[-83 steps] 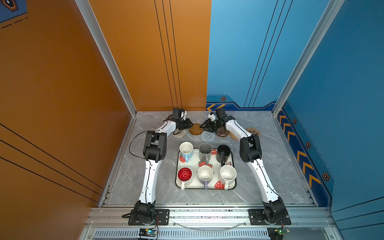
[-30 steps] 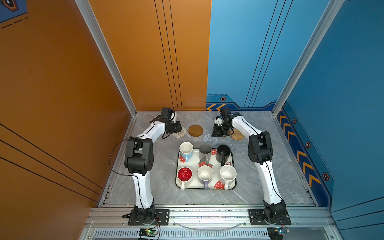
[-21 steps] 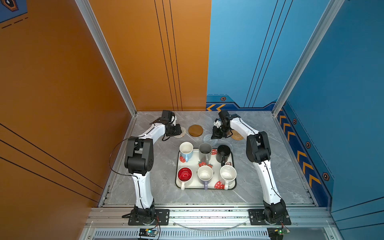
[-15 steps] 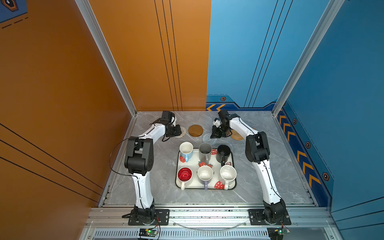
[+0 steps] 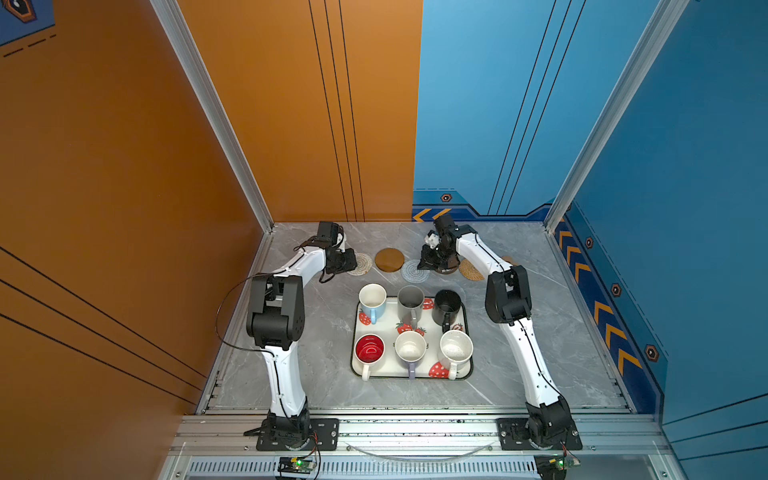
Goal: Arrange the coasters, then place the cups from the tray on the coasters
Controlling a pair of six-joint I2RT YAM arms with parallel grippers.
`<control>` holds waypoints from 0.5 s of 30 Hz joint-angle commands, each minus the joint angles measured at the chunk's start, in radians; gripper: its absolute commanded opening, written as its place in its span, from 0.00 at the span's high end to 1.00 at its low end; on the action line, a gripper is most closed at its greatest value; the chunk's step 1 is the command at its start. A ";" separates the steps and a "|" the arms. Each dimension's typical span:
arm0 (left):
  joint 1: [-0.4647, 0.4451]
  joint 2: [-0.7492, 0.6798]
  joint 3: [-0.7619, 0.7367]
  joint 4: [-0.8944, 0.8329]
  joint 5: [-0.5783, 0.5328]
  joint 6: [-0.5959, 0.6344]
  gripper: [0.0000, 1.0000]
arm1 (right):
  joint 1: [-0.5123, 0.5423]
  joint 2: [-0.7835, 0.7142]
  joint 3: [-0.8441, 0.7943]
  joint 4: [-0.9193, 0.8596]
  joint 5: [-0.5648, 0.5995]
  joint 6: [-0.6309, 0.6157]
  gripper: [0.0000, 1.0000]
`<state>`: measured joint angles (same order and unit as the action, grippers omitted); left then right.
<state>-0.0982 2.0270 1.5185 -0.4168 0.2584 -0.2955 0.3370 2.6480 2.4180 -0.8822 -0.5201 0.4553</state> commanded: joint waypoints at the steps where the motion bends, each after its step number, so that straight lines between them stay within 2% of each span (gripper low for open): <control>1: 0.005 0.022 -0.003 -0.016 -0.018 -0.005 0.68 | -0.016 0.052 0.035 -0.020 0.057 0.035 1.00; 15: 0.007 0.095 0.050 -0.016 -0.023 -0.013 0.69 | -0.053 0.081 0.056 0.043 0.055 0.092 1.00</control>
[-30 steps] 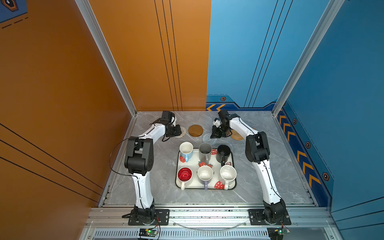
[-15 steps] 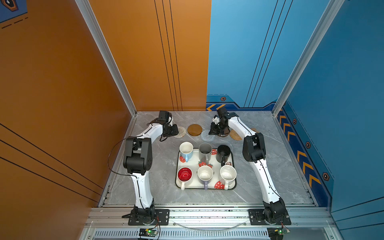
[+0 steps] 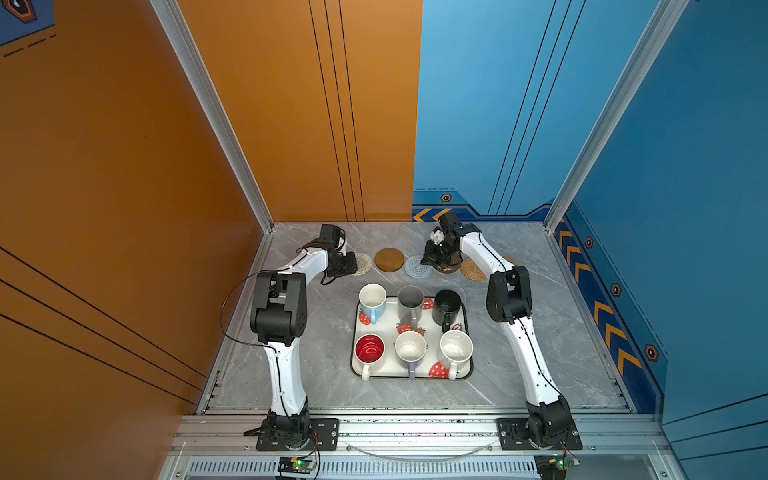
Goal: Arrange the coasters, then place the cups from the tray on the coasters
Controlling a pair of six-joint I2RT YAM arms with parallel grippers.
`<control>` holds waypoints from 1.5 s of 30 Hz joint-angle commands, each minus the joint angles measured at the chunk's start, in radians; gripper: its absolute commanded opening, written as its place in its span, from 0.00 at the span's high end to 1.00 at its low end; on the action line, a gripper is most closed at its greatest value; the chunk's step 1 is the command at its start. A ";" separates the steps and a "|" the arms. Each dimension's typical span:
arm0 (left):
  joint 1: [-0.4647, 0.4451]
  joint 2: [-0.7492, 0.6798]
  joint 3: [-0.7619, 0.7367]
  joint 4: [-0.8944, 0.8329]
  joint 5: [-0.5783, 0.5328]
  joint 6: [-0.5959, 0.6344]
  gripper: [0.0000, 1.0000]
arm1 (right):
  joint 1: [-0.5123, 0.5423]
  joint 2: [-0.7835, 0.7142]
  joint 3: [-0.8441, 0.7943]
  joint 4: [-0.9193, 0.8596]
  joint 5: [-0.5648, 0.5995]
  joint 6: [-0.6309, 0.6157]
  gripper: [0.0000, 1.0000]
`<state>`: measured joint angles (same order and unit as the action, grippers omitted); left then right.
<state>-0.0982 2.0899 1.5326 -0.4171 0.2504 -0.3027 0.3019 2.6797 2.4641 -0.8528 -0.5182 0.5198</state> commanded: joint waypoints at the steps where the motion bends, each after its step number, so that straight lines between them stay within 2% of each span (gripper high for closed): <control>1: 0.008 0.041 0.045 -0.015 -0.015 -0.006 0.69 | -0.020 0.051 0.009 0.021 0.051 0.032 1.00; 23: 0.022 0.215 0.236 -0.038 -0.028 -0.051 0.69 | -0.019 0.081 0.014 0.146 -0.001 0.126 1.00; 37: 0.044 0.263 0.300 -0.042 -0.067 -0.075 0.69 | 0.025 0.088 -0.001 0.139 -0.019 0.123 1.00; 45: 0.066 0.259 0.311 -0.045 -0.040 -0.075 0.69 | 0.042 0.091 -0.005 0.140 -0.013 0.127 1.00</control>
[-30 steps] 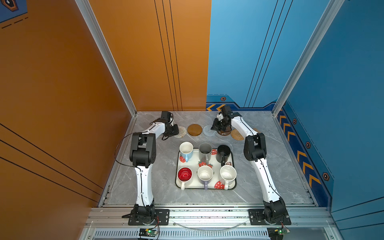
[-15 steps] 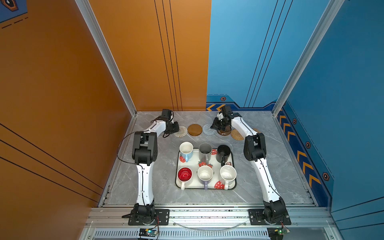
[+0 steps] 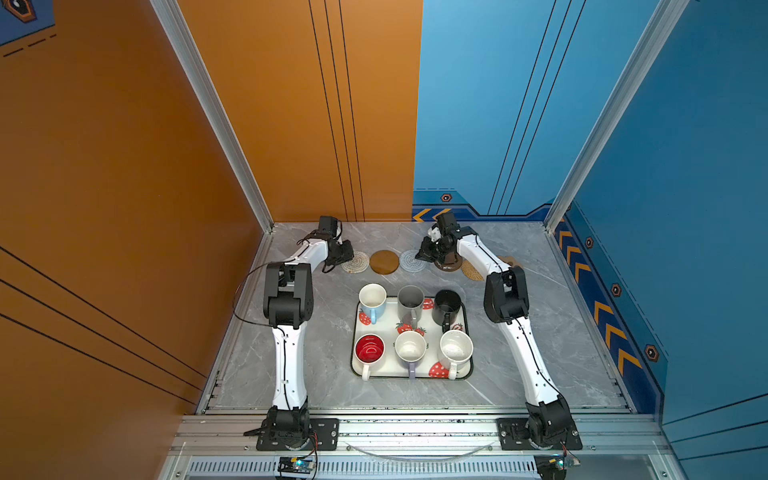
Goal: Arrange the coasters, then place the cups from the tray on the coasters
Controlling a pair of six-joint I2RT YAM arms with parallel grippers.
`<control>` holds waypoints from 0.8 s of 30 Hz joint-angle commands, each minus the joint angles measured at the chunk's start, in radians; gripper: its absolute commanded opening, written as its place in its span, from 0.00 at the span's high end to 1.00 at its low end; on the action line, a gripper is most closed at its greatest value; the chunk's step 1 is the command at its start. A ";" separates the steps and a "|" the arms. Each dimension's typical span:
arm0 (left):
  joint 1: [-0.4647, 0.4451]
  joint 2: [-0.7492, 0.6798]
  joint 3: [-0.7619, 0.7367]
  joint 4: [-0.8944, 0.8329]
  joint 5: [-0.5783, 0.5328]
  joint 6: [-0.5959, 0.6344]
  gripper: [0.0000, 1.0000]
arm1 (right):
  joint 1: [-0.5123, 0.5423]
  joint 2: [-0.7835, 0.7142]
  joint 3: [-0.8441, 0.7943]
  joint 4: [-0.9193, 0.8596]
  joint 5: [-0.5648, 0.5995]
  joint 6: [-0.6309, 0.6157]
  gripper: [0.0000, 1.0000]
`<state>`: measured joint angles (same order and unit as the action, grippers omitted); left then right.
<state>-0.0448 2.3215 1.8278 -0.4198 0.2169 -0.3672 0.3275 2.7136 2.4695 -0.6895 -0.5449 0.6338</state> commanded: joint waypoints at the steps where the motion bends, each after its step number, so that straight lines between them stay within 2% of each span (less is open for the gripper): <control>1: 0.014 0.024 0.013 -0.042 -0.005 -0.009 0.69 | 0.018 0.058 -0.011 -0.022 0.016 0.014 1.00; 11: 0.017 -0.003 0.001 -0.042 0.002 0.000 0.64 | 0.019 0.059 -0.007 0.001 0.016 0.036 1.00; 24: 0.016 -0.077 0.011 -0.040 0.004 0.018 0.52 | 0.012 0.018 -0.012 0.014 -0.029 0.055 0.97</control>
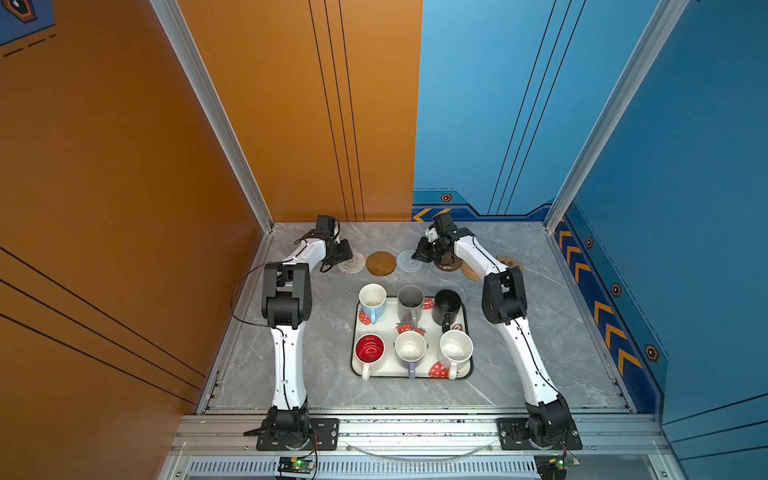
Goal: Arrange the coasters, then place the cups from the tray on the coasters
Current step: 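Raise both grippers and move the right gripper toward the dark brown coaster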
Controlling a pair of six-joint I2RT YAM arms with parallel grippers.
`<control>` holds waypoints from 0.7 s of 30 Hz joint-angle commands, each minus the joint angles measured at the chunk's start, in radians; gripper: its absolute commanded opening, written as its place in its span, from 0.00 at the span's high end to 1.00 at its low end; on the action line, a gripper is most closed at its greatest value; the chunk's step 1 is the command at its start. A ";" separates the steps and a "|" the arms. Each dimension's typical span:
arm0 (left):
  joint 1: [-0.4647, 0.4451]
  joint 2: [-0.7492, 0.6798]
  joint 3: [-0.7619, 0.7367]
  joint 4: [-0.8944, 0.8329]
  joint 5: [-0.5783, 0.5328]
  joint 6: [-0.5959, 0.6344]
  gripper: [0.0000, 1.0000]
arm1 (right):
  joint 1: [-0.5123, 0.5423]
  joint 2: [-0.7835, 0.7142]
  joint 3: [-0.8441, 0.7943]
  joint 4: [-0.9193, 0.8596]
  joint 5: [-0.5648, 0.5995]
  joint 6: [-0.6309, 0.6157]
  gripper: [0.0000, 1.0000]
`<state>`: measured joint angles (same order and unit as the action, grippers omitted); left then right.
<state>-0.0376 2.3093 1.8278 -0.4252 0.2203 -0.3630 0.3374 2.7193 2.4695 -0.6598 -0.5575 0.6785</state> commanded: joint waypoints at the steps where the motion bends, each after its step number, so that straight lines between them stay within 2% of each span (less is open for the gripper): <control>1: 0.008 -0.076 0.013 -0.035 -0.002 0.018 0.52 | 0.002 0.000 -0.013 -0.017 -0.016 0.007 0.96; 6: 0.005 -0.120 0.010 -0.035 -0.010 0.029 0.51 | -0.009 -0.060 -0.027 -0.015 -0.035 0.004 0.92; 13: -0.004 -0.183 -0.021 -0.034 -0.022 0.041 0.51 | -0.056 -0.200 -0.140 -0.015 -0.024 -0.043 0.87; 16: -0.015 -0.218 -0.053 -0.028 -0.022 0.042 0.51 | -0.097 -0.257 -0.200 -0.015 -0.021 -0.075 0.78; 21: -0.042 -0.291 -0.117 -0.009 -0.019 0.044 0.51 | -0.178 -0.319 -0.298 -0.015 -0.006 -0.125 0.57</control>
<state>-0.0586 2.0785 1.7412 -0.4355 0.2092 -0.3367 0.2020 2.4397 2.2204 -0.6613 -0.5785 0.5995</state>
